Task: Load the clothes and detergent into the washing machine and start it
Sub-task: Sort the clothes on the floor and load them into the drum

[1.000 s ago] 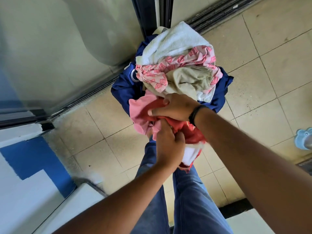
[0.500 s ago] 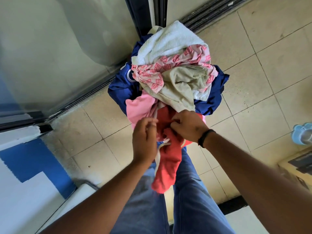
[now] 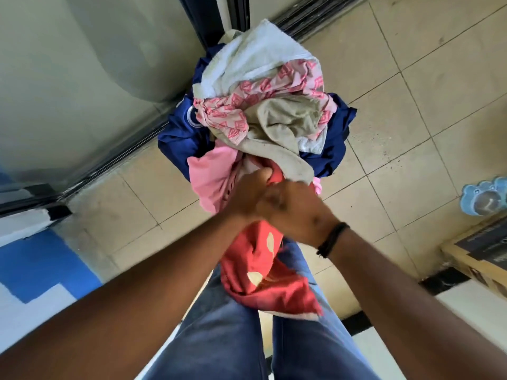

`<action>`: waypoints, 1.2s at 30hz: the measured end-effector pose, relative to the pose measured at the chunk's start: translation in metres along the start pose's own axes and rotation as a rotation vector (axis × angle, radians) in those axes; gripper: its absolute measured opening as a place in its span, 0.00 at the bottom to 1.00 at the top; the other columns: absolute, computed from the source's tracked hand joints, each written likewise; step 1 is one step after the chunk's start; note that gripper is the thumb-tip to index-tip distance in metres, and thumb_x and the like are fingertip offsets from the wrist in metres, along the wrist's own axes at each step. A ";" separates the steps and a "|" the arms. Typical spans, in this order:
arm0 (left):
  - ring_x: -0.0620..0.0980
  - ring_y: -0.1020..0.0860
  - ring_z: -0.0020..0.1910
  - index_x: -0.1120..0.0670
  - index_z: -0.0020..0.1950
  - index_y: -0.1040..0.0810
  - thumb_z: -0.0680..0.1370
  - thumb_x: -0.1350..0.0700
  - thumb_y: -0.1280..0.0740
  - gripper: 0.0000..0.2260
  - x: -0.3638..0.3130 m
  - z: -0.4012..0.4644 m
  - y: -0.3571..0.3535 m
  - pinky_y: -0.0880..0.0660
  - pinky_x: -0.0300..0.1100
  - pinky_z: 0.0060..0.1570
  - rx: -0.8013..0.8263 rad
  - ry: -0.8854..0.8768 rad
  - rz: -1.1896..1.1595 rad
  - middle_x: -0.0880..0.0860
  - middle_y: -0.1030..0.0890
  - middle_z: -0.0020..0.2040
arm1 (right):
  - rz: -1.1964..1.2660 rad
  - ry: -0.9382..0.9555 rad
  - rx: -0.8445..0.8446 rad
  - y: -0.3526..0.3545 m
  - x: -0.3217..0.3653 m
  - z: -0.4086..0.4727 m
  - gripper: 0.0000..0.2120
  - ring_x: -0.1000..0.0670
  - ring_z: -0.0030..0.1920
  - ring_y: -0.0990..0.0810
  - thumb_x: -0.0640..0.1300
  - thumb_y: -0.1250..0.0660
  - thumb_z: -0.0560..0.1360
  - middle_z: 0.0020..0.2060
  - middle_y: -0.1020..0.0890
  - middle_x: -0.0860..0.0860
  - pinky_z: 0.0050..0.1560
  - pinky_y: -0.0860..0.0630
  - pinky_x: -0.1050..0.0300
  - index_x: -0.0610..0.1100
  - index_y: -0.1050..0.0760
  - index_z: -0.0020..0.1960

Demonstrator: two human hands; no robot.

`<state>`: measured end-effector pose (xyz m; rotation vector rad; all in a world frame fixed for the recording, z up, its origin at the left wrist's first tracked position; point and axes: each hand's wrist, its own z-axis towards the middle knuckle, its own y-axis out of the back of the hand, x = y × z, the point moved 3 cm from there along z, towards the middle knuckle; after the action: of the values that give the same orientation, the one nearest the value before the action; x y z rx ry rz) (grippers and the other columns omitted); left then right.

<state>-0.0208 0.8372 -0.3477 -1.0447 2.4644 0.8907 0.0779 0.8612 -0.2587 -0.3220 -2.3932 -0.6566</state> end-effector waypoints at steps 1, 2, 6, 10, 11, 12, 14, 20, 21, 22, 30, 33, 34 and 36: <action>0.59 0.21 0.47 0.56 0.46 0.23 0.72 0.42 0.49 0.22 -0.003 -0.011 -0.011 0.27 0.50 0.47 -0.015 -0.032 0.038 0.58 0.19 0.44 | 0.024 0.015 -0.181 0.012 -0.006 0.003 0.08 0.47 0.38 0.23 0.52 0.40 0.68 0.36 0.21 0.49 0.43 0.23 0.51 0.51 0.23 0.37; 0.61 0.20 0.47 0.58 0.49 0.21 0.76 0.45 0.46 0.20 -0.001 -0.022 -0.022 0.26 0.50 0.45 -0.069 -0.062 0.060 0.60 0.18 0.45 | 0.034 0.033 -0.263 0.019 -0.017 0.007 0.06 0.46 0.40 0.22 0.47 0.37 0.70 0.39 0.20 0.49 0.45 0.24 0.52 0.52 0.22 0.40; 0.60 0.23 0.31 0.54 0.38 0.26 0.81 0.51 0.40 0.14 -0.023 -0.062 -0.047 0.38 0.45 0.31 -0.183 -0.342 0.085 0.58 0.22 0.31 | -0.280 0.022 0.101 0.015 -0.067 0.028 0.20 0.43 0.60 0.25 0.40 0.34 0.70 0.59 0.22 0.51 0.59 0.24 0.45 0.58 0.19 0.58; 0.52 0.27 0.31 0.49 0.36 0.39 0.82 0.46 0.39 0.17 -0.033 -0.091 -0.057 0.36 0.46 0.30 -0.061 -0.484 0.061 0.50 0.30 0.30 | -0.684 -0.082 0.410 0.008 -0.093 0.028 0.21 0.41 0.77 0.45 0.45 0.36 0.76 0.77 0.40 0.52 0.72 0.38 0.38 0.67 0.25 0.64; 0.50 0.28 0.31 0.48 0.37 0.40 0.82 0.46 0.38 0.17 -0.034 -0.099 -0.057 0.37 0.46 0.30 -0.061 -0.496 0.050 0.48 0.32 0.30 | -0.734 -0.105 0.447 0.009 -0.097 0.028 0.21 0.40 0.76 0.44 0.45 0.36 0.77 0.76 0.39 0.51 0.72 0.37 0.38 0.66 0.25 0.64; 0.48 0.29 0.31 0.48 0.37 0.40 0.82 0.46 0.38 0.17 -0.035 -0.106 -0.057 0.38 0.46 0.30 -0.065 -0.502 0.029 0.47 0.33 0.30 | -0.754 -0.134 0.466 0.013 -0.099 0.028 0.20 0.40 0.74 0.40 0.45 0.35 0.77 0.73 0.34 0.51 0.69 0.34 0.40 0.64 0.24 0.64; 0.45 0.33 0.30 0.47 0.37 0.41 0.83 0.46 0.39 0.17 -0.036 -0.119 -0.053 0.42 0.44 0.30 -0.086 -0.480 -0.006 0.46 0.37 0.28 | -0.750 -0.169 0.445 0.021 -0.104 0.026 0.18 0.43 0.67 0.30 0.43 0.33 0.75 0.63 0.25 0.52 0.63 0.28 0.43 0.60 0.22 0.60; 0.44 0.28 0.28 0.53 0.41 0.26 0.82 0.42 0.40 0.17 -0.030 -0.150 -0.012 0.30 0.46 0.30 -0.190 -0.302 -0.092 0.48 0.27 0.28 | -0.355 -0.103 -0.074 0.078 -0.065 -0.010 0.06 0.42 0.45 0.22 0.37 0.34 0.73 0.43 0.20 0.46 0.41 0.24 0.53 0.44 0.25 0.48; 0.44 0.26 0.28 0.53 0.43 0.23 0.81 0.42 0.40 0.17 -0.030 -0.158 -0.002 0.29 0.44 0.30 -0.209 -0.273 -0.090 0.48 0.25 0.28 | -0.282 -0.074 -0.167 0.092 -0.051 -0.021 0.07 0.43 0.41 0.24 0.34 0.34 0.72 0.39 0.21 0.48 0.37 0.28 0.55 0.44 0.27 0.45; 0.42 0.25 0.27 0.53 0.43 0.23 0.82 0.43 0.38 0.16 -0.033 -0.166 0.009 0.31 0.39 0.29 -0.231 -0.250 -0.091 0.48 0.25 0.28 | -0.239 -0.027 -0.244 0.106 -0.034 -0.032 0.10 0.45 0.38 0.26 0.32 0.33 0.70 0.36 0.24 0.51 0.34 0.31 0.57 0.46 0.29 0.42; 0.44 0.25 0.30 0.55 0.48 0.20 0.82 0.49 0.34 0.10 -0.066 -0.232 0.080 0.29 0.43 0.31 -0.469 -0.196 -0.037 0.46 0.23 0.31 | -0.401 0.286 -0.176 0.175 0.088 -0.119 0.15 0.41 0.54 0.26 0.47 0.25 0.60 0.50 0.25 0.45 0.57 0.28 0.48 0.48 0.23 0.45; 0.48 0.24 0.31 0.53 0.52 0.19 0.82 0.47 0.35 0.11 -0.077 -0.253 0.098 0.27 0.44 0.33 -0.563 -0.209 -0.022 0.47 0.22 0.33 | -0.114 0.494 -0.109 0.184 0.131 -0.154 0.06 0.50 0.47 0.18 0.39 0.23 0.67 0.46 0.17 0.48 0.50 0.23 0.56 0.44 0.20 0.40; 0.49 0.23 0.31 0.52 0.53 0.18 0.82 0.45 0.36 0.12 -0.080 -0.261 0.104 0.28 0.44 0.33 -0.603 -0.208 -0.028 0.47 0.22 0.33 | -0.025 0.527 -0.108 0.188 0.142 -0.163 0.04 0.53 0.44 0.17 0.38 0.24 0.71 0.45 0.15 0.49 0.47 0.23 0.60 0.43 0.18 0.40; 0.52 0.20 0.35 0.51 0.54 0.18 0.80 0.42 0.38 0.16 -0.080 -0.275 0.112 0.25 0.45 0.35 -0.671 -0.196 -0.039 0.50 0.17 0.37 | 0.039 0.593 -0.165 0.193 0.161 -0.177 0.03 0.54 0.39 0.17 0.38 0.26 0.74 0.40 0.14 0.49 0.44 0.23 0.61 0.41 0.16 0.41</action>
<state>-0.0610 0.7598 -0.0531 -1.1186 2.0038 1.7792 0.1169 0.9407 0.0355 -0.2044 -1.7704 -0.8034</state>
